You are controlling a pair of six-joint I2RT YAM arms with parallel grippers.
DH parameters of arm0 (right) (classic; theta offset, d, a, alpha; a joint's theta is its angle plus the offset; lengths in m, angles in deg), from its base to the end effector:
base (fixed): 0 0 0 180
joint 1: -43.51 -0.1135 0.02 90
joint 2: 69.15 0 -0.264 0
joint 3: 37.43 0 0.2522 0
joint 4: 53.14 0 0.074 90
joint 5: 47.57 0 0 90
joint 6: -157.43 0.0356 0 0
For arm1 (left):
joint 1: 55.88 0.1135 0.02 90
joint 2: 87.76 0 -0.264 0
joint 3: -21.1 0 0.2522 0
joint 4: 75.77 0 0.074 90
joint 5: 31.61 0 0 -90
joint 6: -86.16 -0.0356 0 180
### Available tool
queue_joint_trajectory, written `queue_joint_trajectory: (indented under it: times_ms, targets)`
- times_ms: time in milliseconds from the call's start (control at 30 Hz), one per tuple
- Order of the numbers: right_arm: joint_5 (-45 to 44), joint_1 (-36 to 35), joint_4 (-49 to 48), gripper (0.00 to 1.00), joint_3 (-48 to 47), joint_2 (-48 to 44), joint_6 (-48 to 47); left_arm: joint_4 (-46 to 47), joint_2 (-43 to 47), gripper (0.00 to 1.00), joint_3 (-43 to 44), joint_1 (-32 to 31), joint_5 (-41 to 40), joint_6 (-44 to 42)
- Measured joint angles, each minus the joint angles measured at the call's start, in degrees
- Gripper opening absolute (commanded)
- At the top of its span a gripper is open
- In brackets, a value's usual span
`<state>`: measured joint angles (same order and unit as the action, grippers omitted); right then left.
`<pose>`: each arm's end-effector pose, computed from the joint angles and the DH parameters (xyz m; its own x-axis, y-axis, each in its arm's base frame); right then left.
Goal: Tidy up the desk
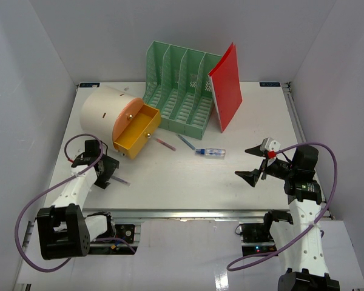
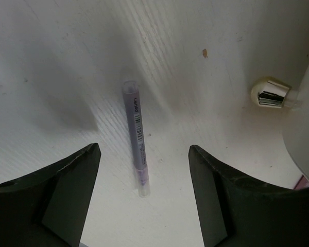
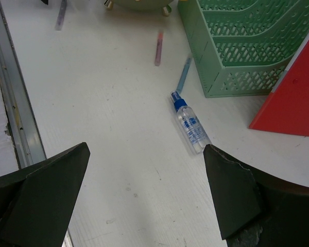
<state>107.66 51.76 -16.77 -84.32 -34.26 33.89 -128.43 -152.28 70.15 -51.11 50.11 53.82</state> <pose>0.1344 0.0132 0.2803 0.0787 -0.2453 -0.9662 -0.8578 0.4772 -0.1910 0.1891 0.0209 0.1832 -0.3800 -0.8707 -0.3122 -0.8540 0.4599 -0.2432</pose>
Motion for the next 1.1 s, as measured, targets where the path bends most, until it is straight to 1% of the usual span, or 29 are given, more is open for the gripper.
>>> queue_joint_trajectory:
  times_ms: [200, 300, 433, 533, 800, 900, 1100]
  targets:
    - [-0.2, 0.0, 0.0, 0.98, 0.0, 0.0, 0.0, 3.2, -5.2, 0.64, 0.0, 0.3, 2.5, -1.8]
    - [-0.2, 0.0, 0.0, 0.98, 0.0, 0.0, 0.0, 4.4, -7.4, 0.61, 0.0, 0.8, 3.4, -2.2]
    - [-0.3, 0.0, 0.0, 0.98, 0.0, 0.0, 0.0, 5.2, -8.8, 0.52, 0.3, 1.5, 4.6, -2.3]
    - [-0.4, 0.0, 0.0, 0.98, 0.0, 0.0, 0.0, 5.7, -9.5, 0.48, 0.5, 1.8, 5.0, -2.3]
    - [-0.4, 0.0, 0.0, 0.98, 0.0, 0.0, 0.0, 5.9, -9.7, 0.45, 0.5, 1.9, 5.1, -2.8]
    - [-0.4, 0.0, 0.0, 0.98, 0.0, 0.0, 0.0, 5.5, -10.7, 0.43, 1.1, 1.9, 5.2, -3.4]
    - [-0.6, 0.0, 0.0, 0.98, 0.0, 0.0, 0.0, 5.6, -12.3, 0.41, 2.1, 1.9, 6.4, -4.5]
